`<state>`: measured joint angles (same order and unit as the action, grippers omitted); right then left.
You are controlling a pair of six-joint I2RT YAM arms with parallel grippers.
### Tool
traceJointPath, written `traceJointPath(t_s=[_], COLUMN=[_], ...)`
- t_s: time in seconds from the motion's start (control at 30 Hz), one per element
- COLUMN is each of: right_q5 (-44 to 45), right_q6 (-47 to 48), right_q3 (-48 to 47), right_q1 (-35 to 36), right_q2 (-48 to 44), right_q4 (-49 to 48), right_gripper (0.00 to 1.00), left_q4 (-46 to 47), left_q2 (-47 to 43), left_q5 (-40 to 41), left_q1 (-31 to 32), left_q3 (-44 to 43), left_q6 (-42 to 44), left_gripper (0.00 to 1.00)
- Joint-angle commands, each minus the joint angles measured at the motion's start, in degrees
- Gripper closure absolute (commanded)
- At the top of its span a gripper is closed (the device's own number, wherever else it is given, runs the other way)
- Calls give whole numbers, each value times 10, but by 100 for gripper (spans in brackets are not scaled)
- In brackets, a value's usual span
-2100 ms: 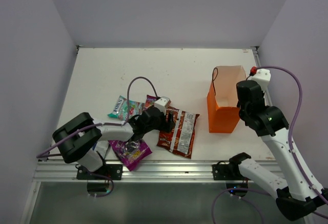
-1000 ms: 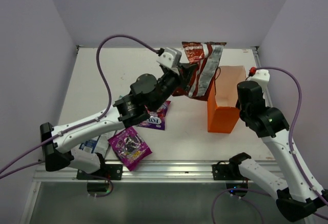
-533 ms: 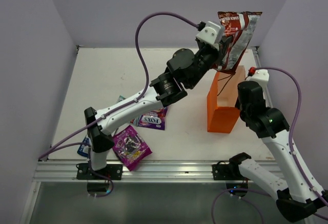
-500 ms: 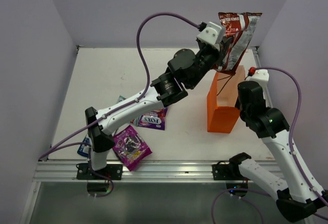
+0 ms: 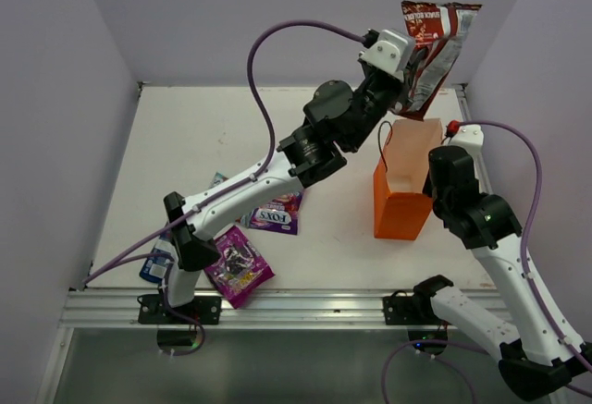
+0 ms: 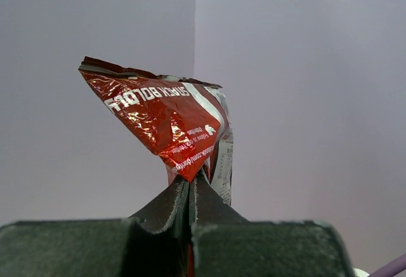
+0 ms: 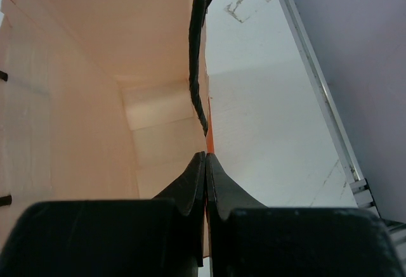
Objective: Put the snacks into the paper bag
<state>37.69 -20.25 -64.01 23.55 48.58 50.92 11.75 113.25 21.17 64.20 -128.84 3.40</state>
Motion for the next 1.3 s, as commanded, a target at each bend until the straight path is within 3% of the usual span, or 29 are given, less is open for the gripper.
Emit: traceJointPath(t_s=[0.0, 0.23, 0.4, 0.7, 1.0, 1.27], right_q5=[-12, -12, -13, -16, -13, -11], right_q6=[10, 11, 10, 10, 10, 9], right_q3=[2, 3, 4, 5, 5, 5], right_q1=[-2, -3, -3, -3, -2, -3], right_q2=[-3, -4, -8, -11, -12, -16], right_q4=[-20, -21, -21, -21, -22, -21], right_gripper=[100, 100, 100, 100, 100, 100], left_q4=[55, 53, 102, 104, 76, 58], left_q2=[-8, -7, -39, -54, -28, 2], left_q5=[-5, -19, -21, -33, -107, -111], left_q1=[1, 2, 2, 2, 2, 2], left_q3=[-31, 9, 149, 260, 281, 274], left_q6=[35, 3, -17, -60, -95, -124], left_gripper=[100, 100, 100, 100, 100, 100])
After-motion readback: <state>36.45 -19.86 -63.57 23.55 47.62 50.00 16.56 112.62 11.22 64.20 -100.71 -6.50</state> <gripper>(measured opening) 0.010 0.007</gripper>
